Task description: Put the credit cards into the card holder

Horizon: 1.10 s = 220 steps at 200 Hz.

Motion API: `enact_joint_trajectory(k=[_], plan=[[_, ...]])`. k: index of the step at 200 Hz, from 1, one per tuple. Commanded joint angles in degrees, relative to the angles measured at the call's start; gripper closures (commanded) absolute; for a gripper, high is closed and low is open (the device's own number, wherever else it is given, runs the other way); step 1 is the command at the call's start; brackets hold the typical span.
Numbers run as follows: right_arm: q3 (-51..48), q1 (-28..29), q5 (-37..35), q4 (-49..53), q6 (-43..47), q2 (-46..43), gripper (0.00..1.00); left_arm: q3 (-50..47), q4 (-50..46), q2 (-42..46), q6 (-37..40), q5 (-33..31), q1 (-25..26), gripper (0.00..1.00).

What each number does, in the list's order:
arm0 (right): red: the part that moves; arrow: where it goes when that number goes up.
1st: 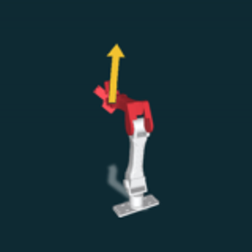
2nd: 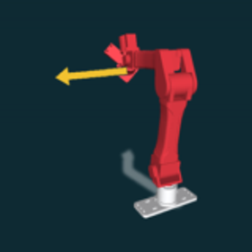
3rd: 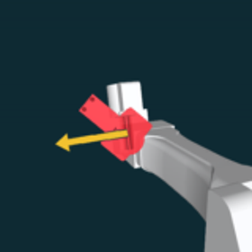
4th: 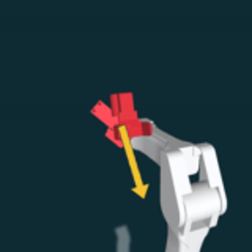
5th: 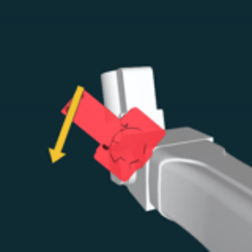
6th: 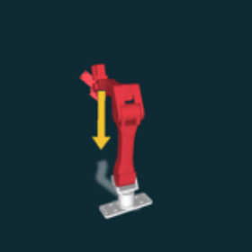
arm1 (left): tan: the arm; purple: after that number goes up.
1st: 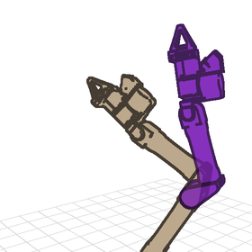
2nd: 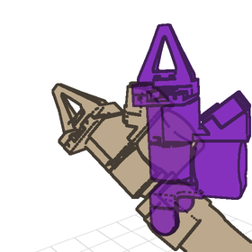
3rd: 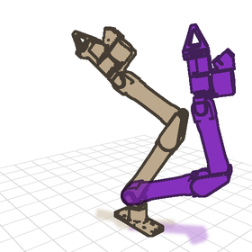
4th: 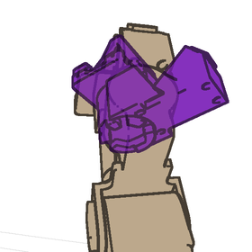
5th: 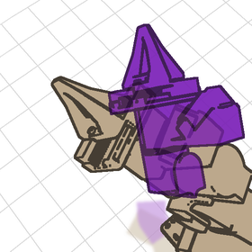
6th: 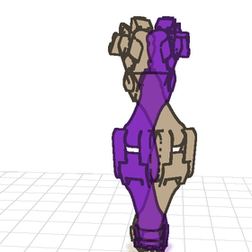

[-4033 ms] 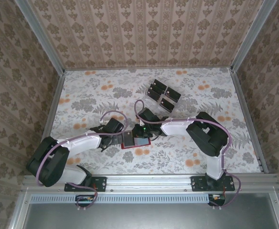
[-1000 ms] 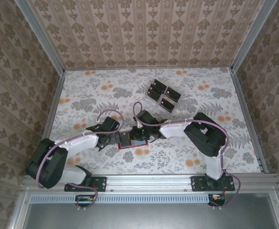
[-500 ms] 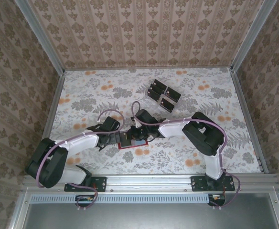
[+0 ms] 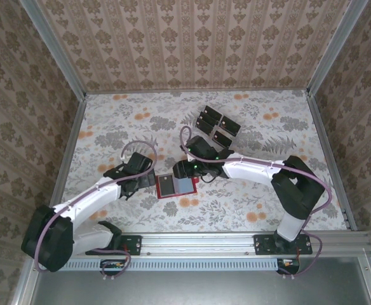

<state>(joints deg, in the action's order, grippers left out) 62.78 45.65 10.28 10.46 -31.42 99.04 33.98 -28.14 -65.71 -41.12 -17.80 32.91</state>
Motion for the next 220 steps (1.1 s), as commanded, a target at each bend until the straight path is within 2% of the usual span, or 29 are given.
enact_joint_trajectory(k=[1, 139, 220], plan=[[2.52, 0.42, -7.47, 8.07, 7.19, 0.15, 0.47, 1.56, -2.49, 1.14, 0.49, 0.03, -0.39, 0.0], [8.4, 2.17, -7.66, 11.04, 9.66, 10.61, 0.48, 1.02, 0.72, -1.87, -0.25, 3.03, 0.47, 0.0], [4.24, 2.18, 0.64, 4.48, 1.74, 12.31, 0.49, -0.25, 2.87, -1.23, 0.62, 4.24, 1.35, 0.0]])
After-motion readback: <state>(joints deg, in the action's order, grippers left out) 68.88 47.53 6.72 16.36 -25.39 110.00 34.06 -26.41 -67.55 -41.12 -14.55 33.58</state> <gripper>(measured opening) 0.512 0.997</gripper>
